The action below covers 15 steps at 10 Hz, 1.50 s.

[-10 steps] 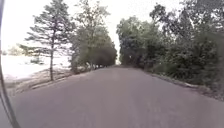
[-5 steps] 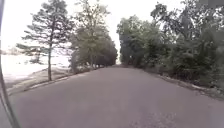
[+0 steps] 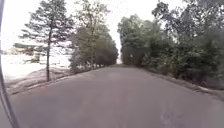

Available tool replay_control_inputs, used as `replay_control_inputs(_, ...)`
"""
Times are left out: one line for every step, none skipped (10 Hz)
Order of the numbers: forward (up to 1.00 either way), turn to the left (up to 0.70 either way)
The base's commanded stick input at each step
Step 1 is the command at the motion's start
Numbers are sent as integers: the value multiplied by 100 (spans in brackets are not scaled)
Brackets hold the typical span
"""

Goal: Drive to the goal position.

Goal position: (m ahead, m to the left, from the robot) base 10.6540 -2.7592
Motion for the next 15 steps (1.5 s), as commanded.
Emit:
replay_control_inputs(70, 0)
replay_control_inputs(70, 0)
replay_control_inputs(70, 0)
replay_control_inputs(70, 0)
replay_control_inputs(70, 0)
replay_control_inputs(70, -1)
replay_control_inputs(70, -5)
replay_control_inputs(70, -12)
replay_control_inputs(70, -18)
replay_control_inputs(70, -25)
replay_control_inputs(70, 0)
replay_control_inputs(70, -1)
replay_control_inputs(70, -1)
replay_control_inputs(70, -2)
replay_control_inputs(70, -4)
